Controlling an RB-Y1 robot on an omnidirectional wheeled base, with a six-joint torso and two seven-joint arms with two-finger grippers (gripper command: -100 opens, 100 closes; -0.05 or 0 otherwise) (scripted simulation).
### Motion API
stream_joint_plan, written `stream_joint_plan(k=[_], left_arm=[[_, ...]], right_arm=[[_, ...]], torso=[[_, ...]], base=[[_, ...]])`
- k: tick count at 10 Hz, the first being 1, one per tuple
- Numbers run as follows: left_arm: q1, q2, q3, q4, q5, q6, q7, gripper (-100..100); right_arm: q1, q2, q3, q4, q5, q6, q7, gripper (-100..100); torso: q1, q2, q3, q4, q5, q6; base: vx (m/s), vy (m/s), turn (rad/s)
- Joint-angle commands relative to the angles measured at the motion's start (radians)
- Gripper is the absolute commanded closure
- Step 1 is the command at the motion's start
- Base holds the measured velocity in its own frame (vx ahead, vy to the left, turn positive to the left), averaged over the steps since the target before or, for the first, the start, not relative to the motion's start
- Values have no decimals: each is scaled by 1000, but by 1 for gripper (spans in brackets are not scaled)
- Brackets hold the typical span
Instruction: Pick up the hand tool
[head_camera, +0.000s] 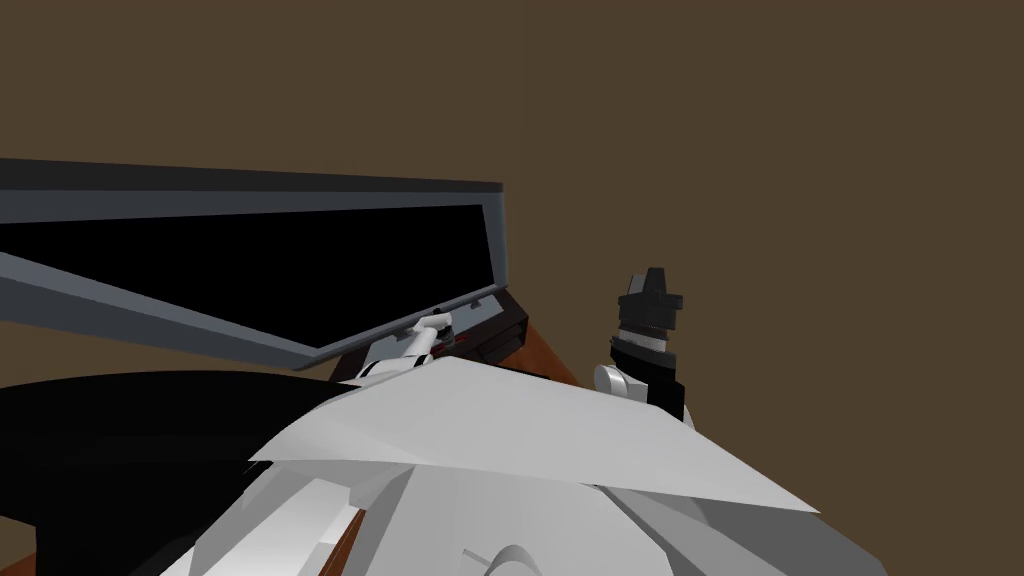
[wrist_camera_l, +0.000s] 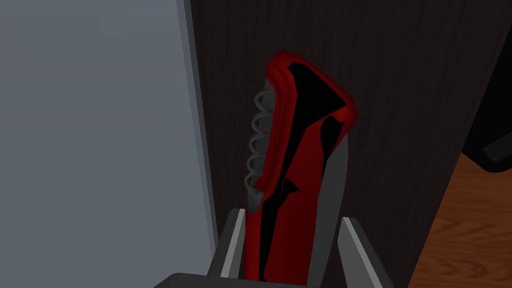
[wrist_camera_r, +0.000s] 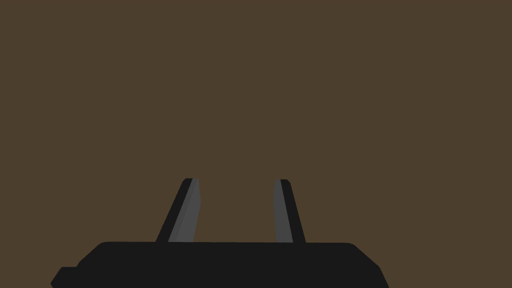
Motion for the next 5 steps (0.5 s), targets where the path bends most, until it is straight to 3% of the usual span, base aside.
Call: stream_joint_plan(k=[1, 3, 4, 5], left_arm=[[0, 5, -4, -32, 3, 37, -18, 100], [-1, 11, -9, -71, 7, 75, -37, 100], [-7, 11, -8, -46, 6, 56, -30, 100], [-7, 12, -8, -48, 6, 59, -32, 0]], right_arm=[[0, 0, 0, 0, 0, 0, 0, 0], [0, 0, 0, 0, 0, 0, 0, 0], [0, 0, 0, 0, 0, 0, 0, 0], [0, 0, 0, 0, 0, 0, 0, 0]], torso=[[0, 0, 0, 0, 0, 0], [-2, -2, -1, -1, 0, 1], [-1, -2, -1, -1, 0, 1], [1, -1, -1, -1, 1, 1]], base=[[57, -66, 265], [47, -55, 155], [15, -19, 40], [0, 0, 0]])
